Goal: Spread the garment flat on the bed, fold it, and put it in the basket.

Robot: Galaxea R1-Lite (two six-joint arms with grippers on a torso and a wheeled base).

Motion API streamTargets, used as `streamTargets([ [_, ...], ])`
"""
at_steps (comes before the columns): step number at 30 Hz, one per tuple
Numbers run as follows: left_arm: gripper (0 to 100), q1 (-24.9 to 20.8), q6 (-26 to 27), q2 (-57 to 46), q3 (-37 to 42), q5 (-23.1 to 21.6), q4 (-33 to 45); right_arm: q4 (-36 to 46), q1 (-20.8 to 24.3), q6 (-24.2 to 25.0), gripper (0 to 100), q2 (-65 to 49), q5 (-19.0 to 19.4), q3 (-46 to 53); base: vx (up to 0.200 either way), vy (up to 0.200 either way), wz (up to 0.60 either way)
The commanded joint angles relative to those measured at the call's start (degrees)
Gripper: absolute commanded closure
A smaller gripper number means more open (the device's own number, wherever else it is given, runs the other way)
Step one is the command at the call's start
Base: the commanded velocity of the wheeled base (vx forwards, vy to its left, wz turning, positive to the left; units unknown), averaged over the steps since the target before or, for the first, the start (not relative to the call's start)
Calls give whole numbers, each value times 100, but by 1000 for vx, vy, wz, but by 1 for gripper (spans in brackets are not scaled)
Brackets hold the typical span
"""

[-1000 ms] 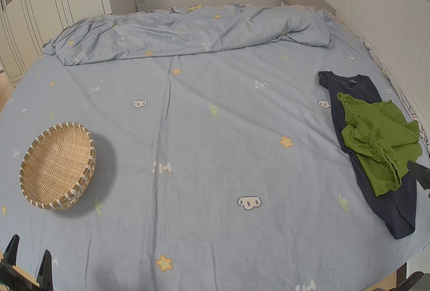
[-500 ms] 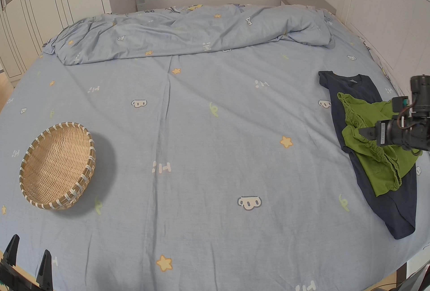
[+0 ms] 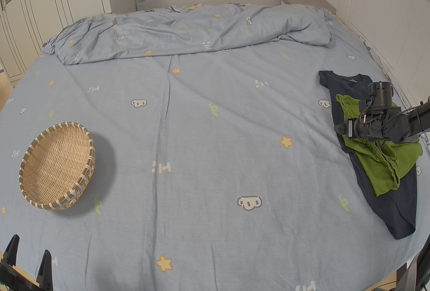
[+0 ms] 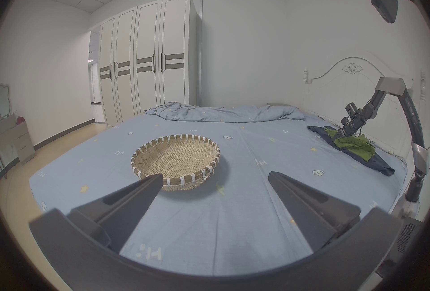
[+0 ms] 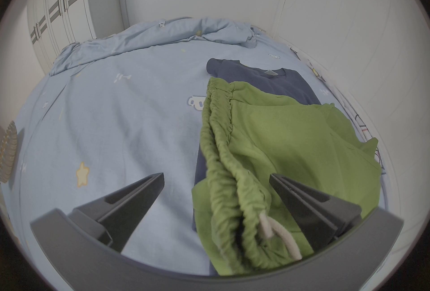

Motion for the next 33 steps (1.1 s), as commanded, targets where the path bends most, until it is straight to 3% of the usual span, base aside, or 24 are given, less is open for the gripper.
streamTargets([
  [1, 0, 1, -4, -93, 101, 2, -2, -19, -11, 48, 0, 135, 22, -124, 0, 0, 0],
  [14, 0, 1, -4, -93, 101, 2, -2, 280, 42, 22, 0, -665, 13, -72, 0, 0, 0],
  [24, 0, 1, -4, -93, 101, 2, -2, 403, -29, 22, 0, -639, 5, 175, 0, 0, 0],
  [25, 0, 1, -13, -93, 101, 2, -2, 403, -29, 22, 100, -630, 5, 183, 0, 0, 0],
  [33, 0, 1, -4, -93, 101, 2, -2, 420, -108, 13, 100, -604, 13, 183, 0, 0, 0],
])
